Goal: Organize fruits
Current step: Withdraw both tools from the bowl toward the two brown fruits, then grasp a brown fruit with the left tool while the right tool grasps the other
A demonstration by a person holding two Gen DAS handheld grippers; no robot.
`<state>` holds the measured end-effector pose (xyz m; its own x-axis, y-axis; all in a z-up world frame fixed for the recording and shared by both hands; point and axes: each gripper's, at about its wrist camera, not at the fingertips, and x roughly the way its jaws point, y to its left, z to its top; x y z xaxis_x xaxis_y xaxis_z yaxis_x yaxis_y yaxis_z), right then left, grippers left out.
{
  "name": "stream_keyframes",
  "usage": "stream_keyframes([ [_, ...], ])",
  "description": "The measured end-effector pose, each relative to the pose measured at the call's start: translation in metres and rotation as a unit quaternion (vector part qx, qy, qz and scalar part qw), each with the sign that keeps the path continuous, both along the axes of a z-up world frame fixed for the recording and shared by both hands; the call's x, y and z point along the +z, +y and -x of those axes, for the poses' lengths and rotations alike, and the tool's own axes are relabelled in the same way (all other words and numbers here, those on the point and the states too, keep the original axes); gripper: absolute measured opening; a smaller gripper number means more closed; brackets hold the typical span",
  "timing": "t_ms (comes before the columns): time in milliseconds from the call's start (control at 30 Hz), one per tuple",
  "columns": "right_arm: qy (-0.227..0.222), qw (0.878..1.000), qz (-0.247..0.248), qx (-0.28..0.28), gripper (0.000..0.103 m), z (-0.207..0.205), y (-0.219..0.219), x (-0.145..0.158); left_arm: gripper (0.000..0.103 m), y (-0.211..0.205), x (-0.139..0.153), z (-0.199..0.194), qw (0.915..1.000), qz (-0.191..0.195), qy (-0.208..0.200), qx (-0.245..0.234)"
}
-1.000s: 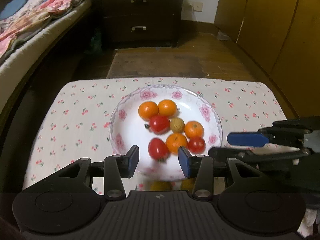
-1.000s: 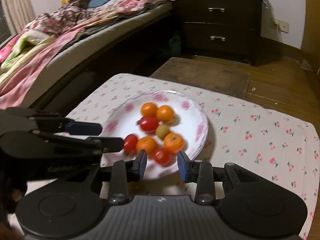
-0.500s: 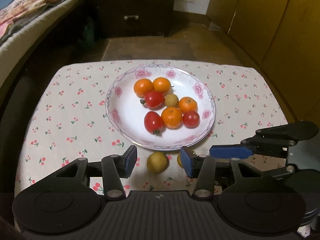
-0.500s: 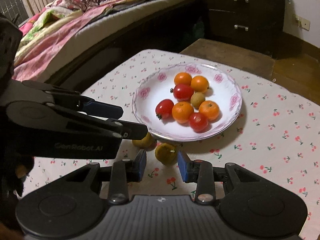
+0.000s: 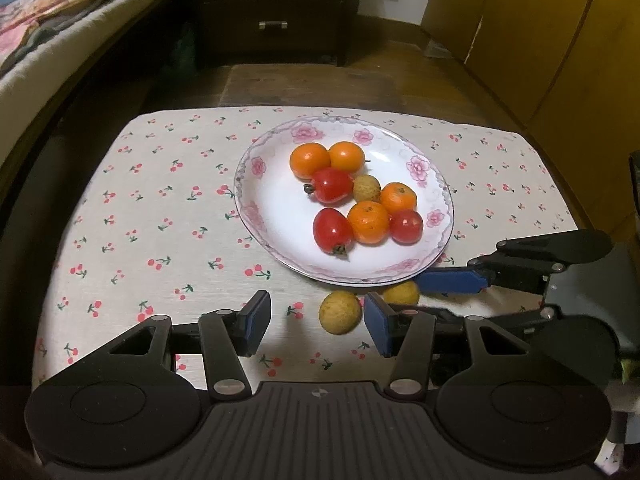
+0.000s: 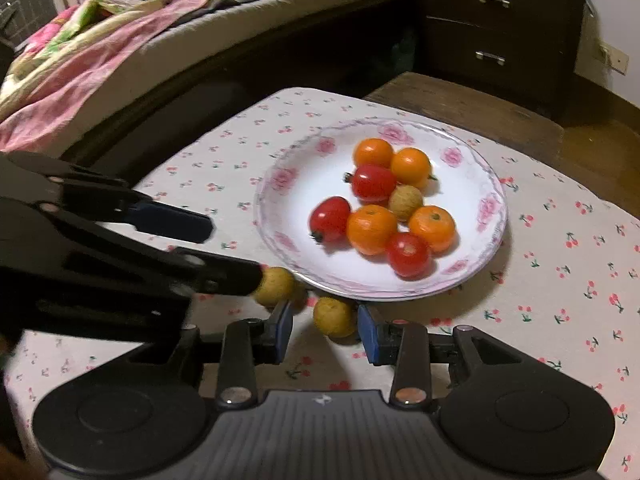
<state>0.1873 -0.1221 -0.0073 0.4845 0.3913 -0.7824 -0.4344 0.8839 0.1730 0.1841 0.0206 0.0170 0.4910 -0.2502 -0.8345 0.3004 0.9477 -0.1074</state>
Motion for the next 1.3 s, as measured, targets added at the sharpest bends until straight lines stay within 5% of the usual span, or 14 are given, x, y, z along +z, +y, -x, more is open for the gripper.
stream_keyframes([
  [500,0.007,0.999,0.024,0.028,0.044,0.0,0.002,-0.01,0.059,0.003,-0.022,-0.005,0.9993,0.019,0.021,-0.025],
  [900,0.008,1.0,0.008,0.027,0.043,0.0,-0.013,0.008,0.041,-0.012,-0.037,-0.012,0.999,0.007,0.027,-0.033],
  [1300,0.019,0.999,-0.004,0.031,0.043,-0.005,-0.009,0.001,0.034,-0.007,-0.035,-0.014,0.9995,0.0,0.022,-0.022],
])
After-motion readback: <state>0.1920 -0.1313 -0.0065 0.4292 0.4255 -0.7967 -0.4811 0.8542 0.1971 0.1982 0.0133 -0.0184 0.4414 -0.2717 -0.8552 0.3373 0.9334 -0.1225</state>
